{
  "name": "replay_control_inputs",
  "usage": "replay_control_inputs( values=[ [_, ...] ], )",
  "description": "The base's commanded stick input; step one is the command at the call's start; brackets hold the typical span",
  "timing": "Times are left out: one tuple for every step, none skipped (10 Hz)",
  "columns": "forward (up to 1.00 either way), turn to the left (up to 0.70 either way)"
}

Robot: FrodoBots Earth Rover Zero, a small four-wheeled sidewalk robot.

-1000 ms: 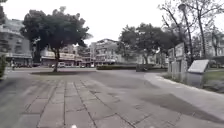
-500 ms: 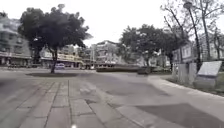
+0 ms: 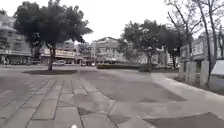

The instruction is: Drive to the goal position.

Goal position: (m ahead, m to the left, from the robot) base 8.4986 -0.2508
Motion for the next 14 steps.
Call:
replay_control_inputs(
  values=[
    [1.0, 0.0],
    [1.0, 0.0],
    [1.0, 0.0],
    [1.0, 0.0],
    [1.0, 0.0],
    [1.0, -0.35],
    [1.0, -0.4],
    [1.0, -0.4],
    [1.0, -0.4],
    [1.0, -0.4],
    [1.0, -0.4],
    [1.0, -0.37],
    [1.0, -0.16],
    [1.0, 0.0]
  ],
)
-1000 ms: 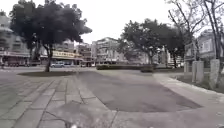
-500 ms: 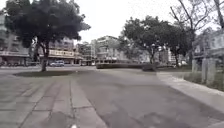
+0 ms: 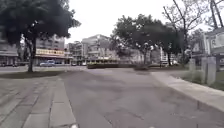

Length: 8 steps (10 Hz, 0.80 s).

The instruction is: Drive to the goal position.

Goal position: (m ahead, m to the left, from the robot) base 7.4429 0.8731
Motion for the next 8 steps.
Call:
replay_control_inputs(
  values=[
    [1.0, 0.0],
    [1.0, 0.0],
    [1.0, 0.0],
    [1.0, 0.0],
    [1.0, 0.0],
    [1.0, 0.0],
    [1.0, 0.0],
    [1.0, 0.0]
  ],
)
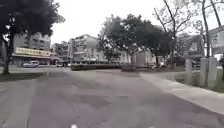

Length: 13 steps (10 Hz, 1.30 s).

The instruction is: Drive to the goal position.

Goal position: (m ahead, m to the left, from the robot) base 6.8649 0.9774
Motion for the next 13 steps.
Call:
replay_control_inputs(
  values=[
    [1.0, 0.0],
    [1.0, 0.0],
    [1.0, 0.0],
    [1.0, 0.0],
    [1.0, 0.06],
    [1.0, 0.35],
    [1.0, 0.38],
    [1.0, 0.23],
    [1.0, 0.07],
    [1.0, 0.0],
    [1.0, 0.0],
    [1.0, 0.0],
    [1.0, 0.0]
  ],
)
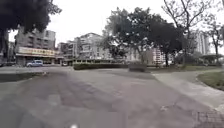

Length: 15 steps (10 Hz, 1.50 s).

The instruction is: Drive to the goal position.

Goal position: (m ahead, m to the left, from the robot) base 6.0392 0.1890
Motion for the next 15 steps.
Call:
replay_control_inputs(
  values=[
    [1.0, 0.0],
    [1.0, 0.0],
    [1.0, 0.0],
    [1.0, 0.0],
    [1.0, 0.0],
    [1.0, 0.0],
    [1.0, 0.0],
    [1.0, 0.0],
    [1.0, 0.0],
    [1.0, 0.0],
    [1.0, 0.0],
    [1.0, 0.0],
    [1.0, 0.0],
    [1.0, 0.0],
    [1.0, 0.0]
  ],
)
